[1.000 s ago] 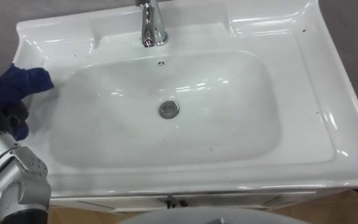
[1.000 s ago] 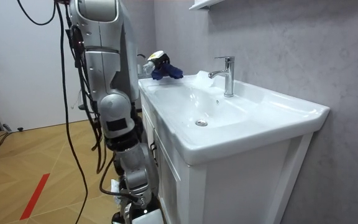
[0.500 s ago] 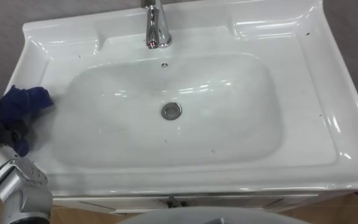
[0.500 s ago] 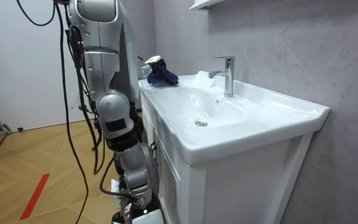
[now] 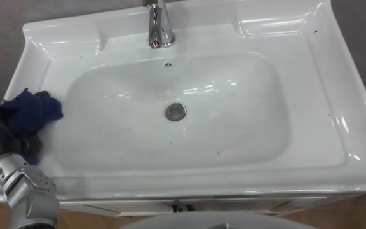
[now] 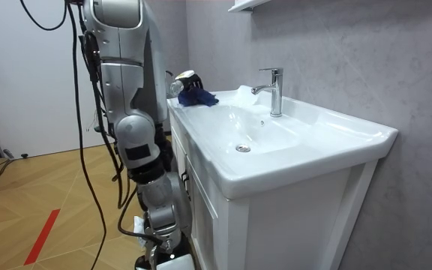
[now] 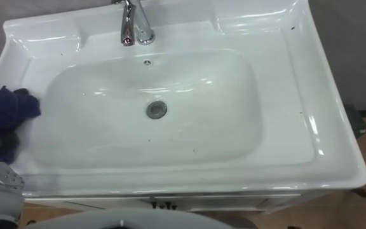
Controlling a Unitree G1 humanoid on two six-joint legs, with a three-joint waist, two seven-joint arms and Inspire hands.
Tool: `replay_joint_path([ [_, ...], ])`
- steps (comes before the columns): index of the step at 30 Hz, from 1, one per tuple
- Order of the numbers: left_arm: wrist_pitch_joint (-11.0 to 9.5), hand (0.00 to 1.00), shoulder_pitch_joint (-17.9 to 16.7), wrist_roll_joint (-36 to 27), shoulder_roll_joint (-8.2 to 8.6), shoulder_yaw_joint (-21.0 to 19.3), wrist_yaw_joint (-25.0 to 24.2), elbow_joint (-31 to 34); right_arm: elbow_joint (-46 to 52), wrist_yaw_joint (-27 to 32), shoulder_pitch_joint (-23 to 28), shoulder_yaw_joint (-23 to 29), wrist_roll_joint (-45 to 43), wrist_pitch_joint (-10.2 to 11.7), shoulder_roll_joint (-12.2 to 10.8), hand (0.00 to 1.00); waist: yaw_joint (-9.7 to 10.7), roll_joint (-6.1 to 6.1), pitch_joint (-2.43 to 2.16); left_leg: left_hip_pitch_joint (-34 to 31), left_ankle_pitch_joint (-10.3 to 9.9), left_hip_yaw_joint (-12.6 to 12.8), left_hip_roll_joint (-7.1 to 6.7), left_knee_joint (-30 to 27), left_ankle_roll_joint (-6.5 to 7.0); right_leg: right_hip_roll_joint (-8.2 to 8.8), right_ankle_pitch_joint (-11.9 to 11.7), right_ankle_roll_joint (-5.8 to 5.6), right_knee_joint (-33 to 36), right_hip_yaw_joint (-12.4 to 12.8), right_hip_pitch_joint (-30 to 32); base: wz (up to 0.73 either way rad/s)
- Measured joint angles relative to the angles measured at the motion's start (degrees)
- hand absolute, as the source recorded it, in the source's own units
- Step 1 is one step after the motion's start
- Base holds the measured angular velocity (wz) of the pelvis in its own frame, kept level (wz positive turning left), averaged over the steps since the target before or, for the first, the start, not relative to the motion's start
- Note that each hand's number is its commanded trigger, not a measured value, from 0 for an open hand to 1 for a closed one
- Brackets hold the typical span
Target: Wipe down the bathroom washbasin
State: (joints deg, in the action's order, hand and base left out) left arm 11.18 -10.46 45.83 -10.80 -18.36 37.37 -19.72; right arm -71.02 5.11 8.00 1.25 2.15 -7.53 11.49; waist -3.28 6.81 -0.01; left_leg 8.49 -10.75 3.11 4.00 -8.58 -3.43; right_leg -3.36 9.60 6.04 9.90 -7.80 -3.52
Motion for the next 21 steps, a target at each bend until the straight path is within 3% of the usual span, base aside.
replay_joint_path([
  [5,-0.08,0.00,0.01,-0.03,-0.27,-1.74,0.49,5.28,-0.25,-0.02,0.48,0.00,-0.43,-0.05,0.00,0.00,0.05,-0.75,-0.48,-0.44,0.00,0.02,0.03,0.00,0.00,0.05,-0.02,0.04,0.01,-0.24,0.36,0.00],
  [8,-0.08,0.00,0.02,-0.04,-1.40,-1.81,0.79,6.86,-0.26,0.05,1.00,0.03,-0.75,-0.06,0.02,0.00,0.06,-0.94,-0.42,-0.43,0.00,0.05,0.01,0.07,0.00,0.07,-0.02,0.04,-0.02,-0.20,0.35,0.00],
  [12,-0.07,0.00,0.06,-0.04,-1.60,-1.81,1.38,8.67,-0.26,0.48,1.02,0.02,-1.93,-0.09,0.01,0.00,0.16,-0.89,-0.39,-0.42,0.00,0.04,-0.04,0.18,0.00,0.11,-0.02,0.03,-0.04,-0.20,0.34,0.00],
  [18,-0.03,0.00,0.69,0.00,-2.19,-1.81,2.25,9.80,-0.32,0.57,0.95,0.02,-2.51,-0.10,0.02,0.00,0.75,-0.49,-0.11,-0.32,0.00,0.08,-0.04,0.33,0.00,0.10,-0.02,0.03,-0.05,-0.06,0.31,0.00],
  [21,-0.03,0.00,0.96,0.00,-2.41,-1.80,2.27,9.80,-0.28,0.48,0.45,-0.01,-2.51,-0.10,0.02,0.00,1.25,-0.38,0.29,-0.42,0.00,0.07,-0.06,0.33,0.00,0.10,-0.01,0.01,-0.07,0.04,0.56,0.00],
])
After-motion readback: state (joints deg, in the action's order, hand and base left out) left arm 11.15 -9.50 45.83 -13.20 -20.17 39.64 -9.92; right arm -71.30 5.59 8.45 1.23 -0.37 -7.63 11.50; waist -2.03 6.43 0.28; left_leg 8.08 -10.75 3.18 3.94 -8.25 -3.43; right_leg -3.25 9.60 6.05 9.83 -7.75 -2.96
